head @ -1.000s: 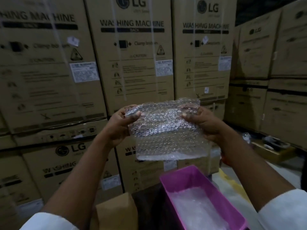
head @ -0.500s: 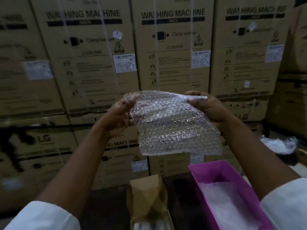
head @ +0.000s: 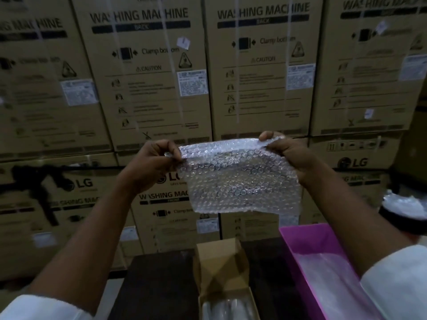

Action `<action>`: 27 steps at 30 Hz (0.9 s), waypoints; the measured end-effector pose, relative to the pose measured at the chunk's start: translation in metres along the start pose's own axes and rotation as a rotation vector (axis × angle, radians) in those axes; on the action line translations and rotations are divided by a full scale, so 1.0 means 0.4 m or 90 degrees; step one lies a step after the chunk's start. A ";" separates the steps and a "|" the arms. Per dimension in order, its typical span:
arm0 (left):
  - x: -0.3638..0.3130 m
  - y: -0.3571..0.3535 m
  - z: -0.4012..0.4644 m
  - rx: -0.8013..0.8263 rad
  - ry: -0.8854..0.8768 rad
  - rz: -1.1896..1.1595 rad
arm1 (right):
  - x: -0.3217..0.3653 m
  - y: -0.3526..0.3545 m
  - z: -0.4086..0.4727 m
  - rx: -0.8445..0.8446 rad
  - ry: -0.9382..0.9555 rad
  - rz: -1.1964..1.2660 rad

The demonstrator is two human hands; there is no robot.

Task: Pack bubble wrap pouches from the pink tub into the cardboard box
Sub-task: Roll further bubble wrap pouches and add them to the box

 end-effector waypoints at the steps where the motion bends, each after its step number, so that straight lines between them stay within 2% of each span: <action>1: -0.006 0.009 -0.004 0.003 0.004 0.035 | -0.007 -0.006 0.000 0.014 -0.023 0.039; 4: -0.016 0.023 -0.014 0.015 0.034 0.033 | -0.016 -0.016 0.004 0.036 -0.039 0.078; 6: -0.015 0.023 -0.022 0.022 0.073 -0.097 | -0.011 -0.008 0.010 0.026 -0.019 0.069; 8: 0.003 0.035 -0.021 -0.021 0.111 -0.161 | -0.013 -0.003 0.010 0.016 -0.020 0.033; 10: 0.023 0.045 -0.016 -0.067 0.150 -0.086 | -0.012 -0.005 0.014 0.017 -0.004 -0.062; 12: 0.040 0.040 -0.012 -0.059 0.191 -0.009 | -0.012 -0.025 0.020 0.039 0.022 -0.142; 17: 0.077 0.046 -0.030 -0.070 0.306 0.051 | 0.007 -0.021 0.031 0.005 0.055 -0.138; 20: 0.076 0.057 -0.034 -0.102 0.303 0.080 | 0.012 -0.015 0.026 -0.008 0.033 -0.114; 23: 0.067 0.070 -0.031 -0.129 0.266 0.012 | 0.000 -0.014 0.028 -0.042 0.014 -0.135; 25: 0.070 0.058 -0.035 -0.069 0.266 -0.022 | -0.002 -0.010 0.030 -0.073 0.027 -0.165; 27: 0.080 0.028 -0.048 0.065 0.273 -0.099 | 0.003 -0.006 0.030 -0.105 0.048 -0.181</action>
Point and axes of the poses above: each hand's wrist, its own z-axis towards the middle knuckle, its own y-axis out of the back of the hand, x = y × z, the point moved 8 cm from there along z, towards the middle knuckle, and after that the axes turned 2 degrees about y, right-handed, at the moved point
